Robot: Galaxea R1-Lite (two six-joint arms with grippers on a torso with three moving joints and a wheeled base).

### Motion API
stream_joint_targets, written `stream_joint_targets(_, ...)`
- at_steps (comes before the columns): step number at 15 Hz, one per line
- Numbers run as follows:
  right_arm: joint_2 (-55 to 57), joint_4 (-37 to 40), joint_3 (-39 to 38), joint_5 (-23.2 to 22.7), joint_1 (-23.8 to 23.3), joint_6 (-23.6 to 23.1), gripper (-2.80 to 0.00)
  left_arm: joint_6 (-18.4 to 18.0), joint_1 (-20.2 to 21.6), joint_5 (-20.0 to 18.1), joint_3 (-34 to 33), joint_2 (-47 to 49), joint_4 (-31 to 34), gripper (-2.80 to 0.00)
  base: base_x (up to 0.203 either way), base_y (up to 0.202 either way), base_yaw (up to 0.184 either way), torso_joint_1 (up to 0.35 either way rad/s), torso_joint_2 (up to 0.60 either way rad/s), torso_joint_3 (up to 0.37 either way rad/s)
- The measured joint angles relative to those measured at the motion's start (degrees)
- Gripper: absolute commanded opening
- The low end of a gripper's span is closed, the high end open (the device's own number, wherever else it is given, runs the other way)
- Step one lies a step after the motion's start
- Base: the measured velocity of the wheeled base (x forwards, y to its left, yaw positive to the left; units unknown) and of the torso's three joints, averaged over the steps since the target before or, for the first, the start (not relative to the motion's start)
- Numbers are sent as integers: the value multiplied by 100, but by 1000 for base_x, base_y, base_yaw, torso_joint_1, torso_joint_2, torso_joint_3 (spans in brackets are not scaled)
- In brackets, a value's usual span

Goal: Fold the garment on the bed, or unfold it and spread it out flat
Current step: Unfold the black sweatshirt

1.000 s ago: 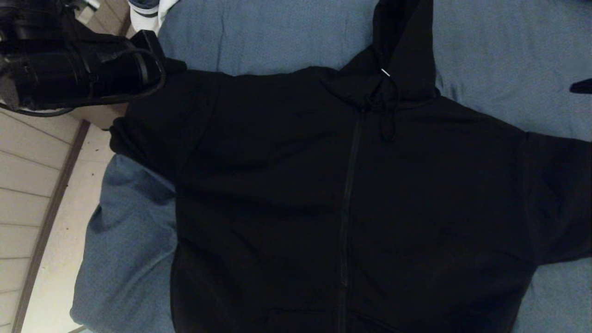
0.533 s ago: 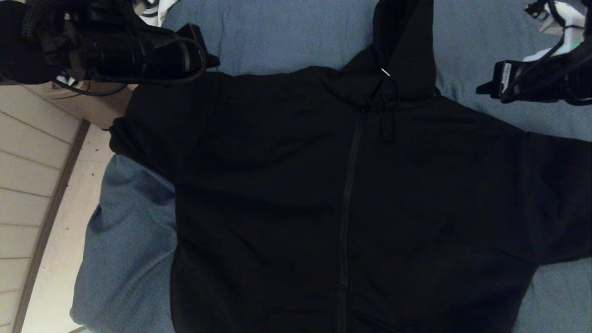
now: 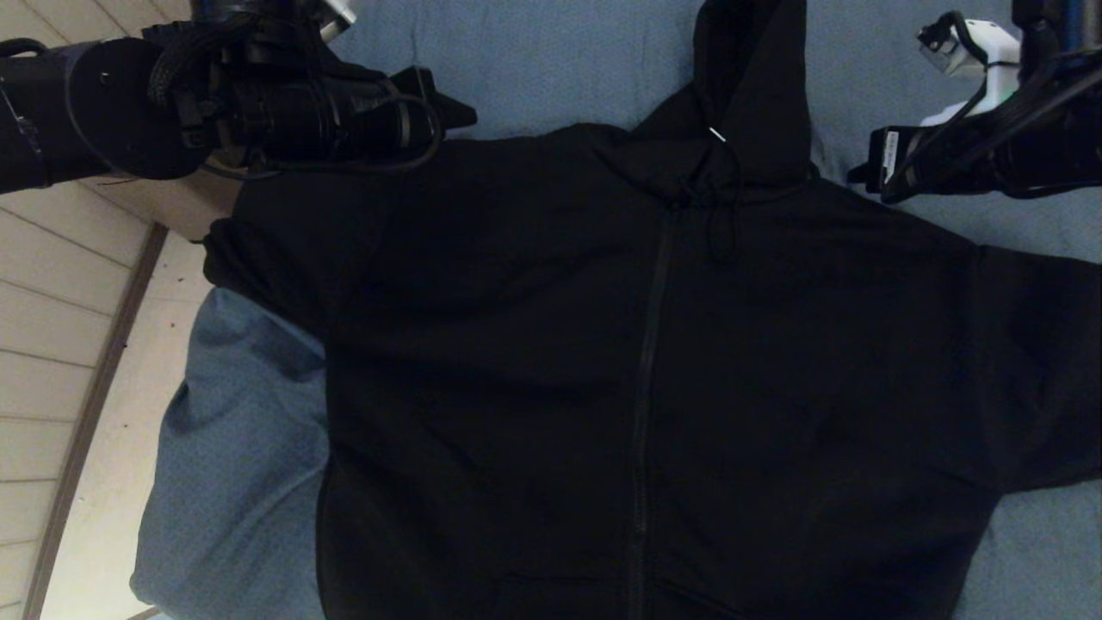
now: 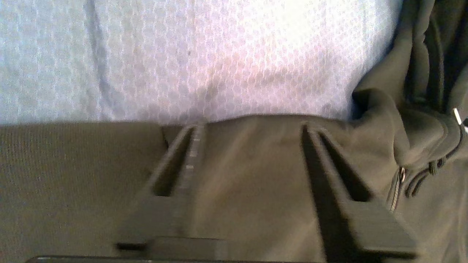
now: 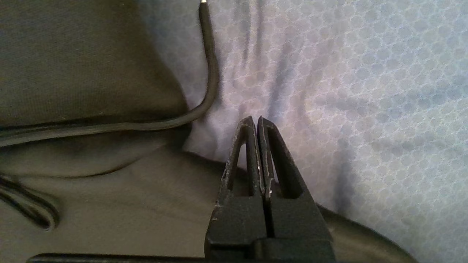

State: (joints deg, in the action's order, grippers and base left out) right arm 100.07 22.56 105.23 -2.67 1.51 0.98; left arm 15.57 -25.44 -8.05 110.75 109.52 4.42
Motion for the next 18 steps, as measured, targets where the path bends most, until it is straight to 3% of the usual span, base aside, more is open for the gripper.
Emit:
stream_joint_targets(8,188,-599,-302,2,-11,-30,-280,-317,-88,-2,-484,14,-90,0,0,0,0,0,0,0)
stream_joint_targets(13,158,-650,-241,6,-35,-48,-280,-767,-246,11,-720,-137,-96,0,0,0,0,0,0,0)
stream_joint_targets(18,-75,-647,-255,2,-12,-189,-280,-1155,-295,273,-734,-101,-244,0,0,0,0,0,0,0)
